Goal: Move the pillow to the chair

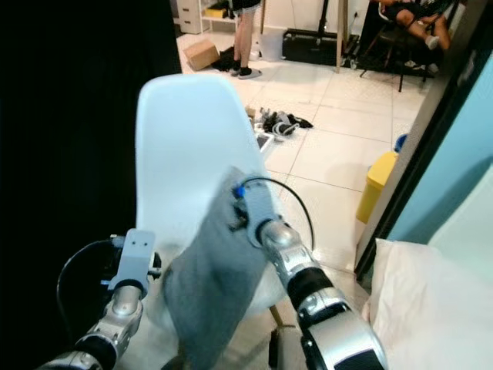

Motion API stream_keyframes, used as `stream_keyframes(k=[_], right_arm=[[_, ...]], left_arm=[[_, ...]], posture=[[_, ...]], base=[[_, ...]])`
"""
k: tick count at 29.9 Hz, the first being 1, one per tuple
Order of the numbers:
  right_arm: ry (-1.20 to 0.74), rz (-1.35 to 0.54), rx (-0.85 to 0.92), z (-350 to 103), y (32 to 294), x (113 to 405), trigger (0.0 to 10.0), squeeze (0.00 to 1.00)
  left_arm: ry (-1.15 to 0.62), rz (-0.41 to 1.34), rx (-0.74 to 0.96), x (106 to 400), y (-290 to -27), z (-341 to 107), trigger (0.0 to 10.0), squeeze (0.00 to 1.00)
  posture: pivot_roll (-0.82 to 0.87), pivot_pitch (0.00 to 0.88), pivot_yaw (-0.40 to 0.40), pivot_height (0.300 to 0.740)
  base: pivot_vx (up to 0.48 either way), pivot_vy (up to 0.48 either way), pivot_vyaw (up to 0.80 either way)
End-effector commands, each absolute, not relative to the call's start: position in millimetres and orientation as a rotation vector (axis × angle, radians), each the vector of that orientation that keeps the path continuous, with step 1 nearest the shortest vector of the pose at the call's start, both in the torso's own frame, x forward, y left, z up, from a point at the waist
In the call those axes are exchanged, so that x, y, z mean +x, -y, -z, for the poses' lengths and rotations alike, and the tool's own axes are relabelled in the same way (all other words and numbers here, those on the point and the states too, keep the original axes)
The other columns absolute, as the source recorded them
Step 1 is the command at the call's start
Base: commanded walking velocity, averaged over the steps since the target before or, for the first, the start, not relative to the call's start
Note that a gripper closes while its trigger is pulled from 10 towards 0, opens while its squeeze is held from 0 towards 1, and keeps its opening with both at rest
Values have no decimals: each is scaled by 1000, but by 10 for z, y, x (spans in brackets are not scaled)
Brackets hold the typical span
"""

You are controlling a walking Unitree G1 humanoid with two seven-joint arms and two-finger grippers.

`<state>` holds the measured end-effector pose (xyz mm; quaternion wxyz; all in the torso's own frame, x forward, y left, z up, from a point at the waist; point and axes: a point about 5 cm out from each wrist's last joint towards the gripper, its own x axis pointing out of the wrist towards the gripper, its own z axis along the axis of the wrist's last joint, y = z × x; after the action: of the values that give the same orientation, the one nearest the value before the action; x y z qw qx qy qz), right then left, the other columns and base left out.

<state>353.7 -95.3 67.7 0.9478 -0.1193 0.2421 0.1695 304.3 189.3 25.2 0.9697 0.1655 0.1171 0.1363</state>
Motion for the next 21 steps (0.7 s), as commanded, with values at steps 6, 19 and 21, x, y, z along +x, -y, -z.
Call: stream_keyframes(k=[6,19,21], right_arm=[[-685,-489,-274,-272,813,3239,10000,0],[-278,-565,91,-928,360,3525,10000,1000],[-247,-582,84,-988,374,3554,10000,1000]], left_arm=[[-246,-278,363,3021,-1969,-240,10000,0],[-234,-277,354,3069,-1966,-291,10000,0],[-232,-280,354,3073,-1974,-298,10000,0]], posture=[[-145,166,13,561],[-139,148,28,561],[-141,145,30,561]], base=[[0,0,0],[0,0,0],[0,0,0]])
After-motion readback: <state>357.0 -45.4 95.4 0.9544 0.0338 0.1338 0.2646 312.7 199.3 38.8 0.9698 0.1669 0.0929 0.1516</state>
